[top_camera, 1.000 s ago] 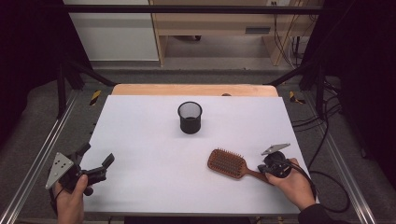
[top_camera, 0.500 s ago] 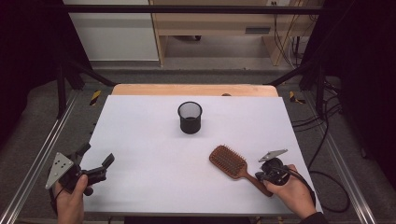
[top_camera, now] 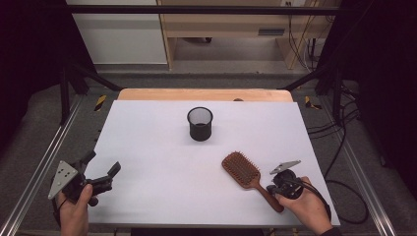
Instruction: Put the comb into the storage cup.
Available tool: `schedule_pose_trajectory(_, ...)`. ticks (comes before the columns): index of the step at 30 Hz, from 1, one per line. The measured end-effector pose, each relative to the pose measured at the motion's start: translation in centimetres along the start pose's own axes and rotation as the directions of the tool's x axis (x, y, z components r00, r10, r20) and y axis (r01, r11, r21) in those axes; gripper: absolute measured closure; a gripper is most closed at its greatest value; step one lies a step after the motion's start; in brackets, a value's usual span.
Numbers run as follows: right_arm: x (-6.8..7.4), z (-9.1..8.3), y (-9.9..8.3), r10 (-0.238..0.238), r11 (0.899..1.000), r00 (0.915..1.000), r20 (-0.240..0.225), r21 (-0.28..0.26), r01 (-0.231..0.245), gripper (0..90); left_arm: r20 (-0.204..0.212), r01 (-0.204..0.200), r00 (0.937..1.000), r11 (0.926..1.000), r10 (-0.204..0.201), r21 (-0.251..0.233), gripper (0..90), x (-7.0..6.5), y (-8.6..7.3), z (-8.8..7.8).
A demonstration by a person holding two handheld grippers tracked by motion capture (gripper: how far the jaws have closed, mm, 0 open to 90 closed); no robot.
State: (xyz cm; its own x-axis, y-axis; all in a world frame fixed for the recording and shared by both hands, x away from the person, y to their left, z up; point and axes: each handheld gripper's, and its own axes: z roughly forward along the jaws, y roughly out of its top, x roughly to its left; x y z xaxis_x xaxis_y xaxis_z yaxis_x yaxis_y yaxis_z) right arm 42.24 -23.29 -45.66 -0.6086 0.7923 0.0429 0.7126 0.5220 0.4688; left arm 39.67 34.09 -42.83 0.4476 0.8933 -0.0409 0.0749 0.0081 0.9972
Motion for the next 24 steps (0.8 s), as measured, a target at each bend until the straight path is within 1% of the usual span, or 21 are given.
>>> schedule_pose_trajectory(7, 0.0, -0.2, -0.1, 0.008, 1.0, 1.0, 0.001, -0.016, -0.008, 90.0, 0.0, -0.001, 1.0, 1.0, 0.001, 0.001, 0.9, 0.0, 0.0, 0.0)
schedule_pose_trajectory(10, -0.2, -0.9, 0.0, 0.032, 0.998, 0.9995, 0.004, -0.051, -0.032, 90.0, 0.001, 0.0, 1.0, 1.0, 0.0, 0.0, 0.9, 0.0, 0.0, 0.0)
schedule_pose_trajectory(13, -0.2, -1.7, 0.1, 0.04, 0.996, 0.9992, 0.007, -0.075, -0.04, 90.0, 0.002, -0.003, 1.0, 1.0, 0.003, 0.002, 0.9, 0.0, 0.0, 0.0)
schedule_pose_trajectory(14, -0.2, -1.7, 0.1, 0.04, 0.996, 0.9992, 0.007, -0.075, -0.04, 90.0, 0.002, -0.003, 1.0, 1.0, 0.003, 0.002, 0.9, 0.0, 0.0, 0.0)
schedule_pose_trajectory(15, 0.0, -2.0, 0.2, 0.037, 0.996, 0.9993, 0.006, -0.082, -0.037, 88.3, 0.003, -0.005, 1.0, 1.0, 0.005, 0.003, 0.9, 0.0, 0.0, 0.0)
schedule_pose_trajectory(17, 0.3, -2.2, 0.3, 0.024, 0.996, 0.9997, 0.001, -0.086, -0.023, 86.0, 0.005, -0.005, 1.0, 1.0, 0.005, 0.003, 0.9, -0.1, 0.0, 0.0)
schedule_pose_trajectory(18, 0.5, -2.3, 0.3, 0.023, 0.996, 0.9997, 0.002, -0.088, -0.022, 84.1, 0.014, -0.003, 0.9999, 1.0, 0.003, 0.004, 0.9, -0.1, 0.0, 0.1)
schedule_pose_trajectory(19, 0.5, -2.3, 0.3, 0.023, 0.996, 0.9997, 0.002, -0.088, -0.022, 84.1, 0.014, -0.003, 0.9999, 1.0, 0.003, 0.004, 0.9, -0.1, 0.0, 0.1)
schedule_pose_trajectory(21, 1.0, -2.4, 0.3, 0.019, 0.995, 0.9998, -0.001, -0.094, -0.019, 78.6, 0.016, -0.008, 0.9998, 0.9999, 0.008, 0.007, 0.9, -0.2, 0.0, 0.1)
schedule_pose_trajectory(22, 1.0, -2.4, 0.3, 0.019, 0.995, 0.9998, -0.001, -0.094, -0.019, 78.6, 0.016, -0.008, 0.9998, 0.9999, 0.008, 0.007, 0.9, -0.2, 0.0, 0.1)
schedule_pose_trajectory(23, 1.2, -2.4, 0.3, 0.015, 0.995, 0.9999, 0.001, -0.094, -0.015, 72.1, 0.017, -0.009, 0.9998, 0.9999, 0.009, 0.007, 0.9, -0.2, 0.0, 0.1)
schedule_pose_trajectory(24, 1.2, -2.4, 0.3, 0.015, 0.995, 0.9999, 0.001, -0.094, -0.015, 72.1, 0.017, -0.009, 0.9998, 0.9999, 0.009, 0.007, 0.9, -0.2, 0.0, 0.1)
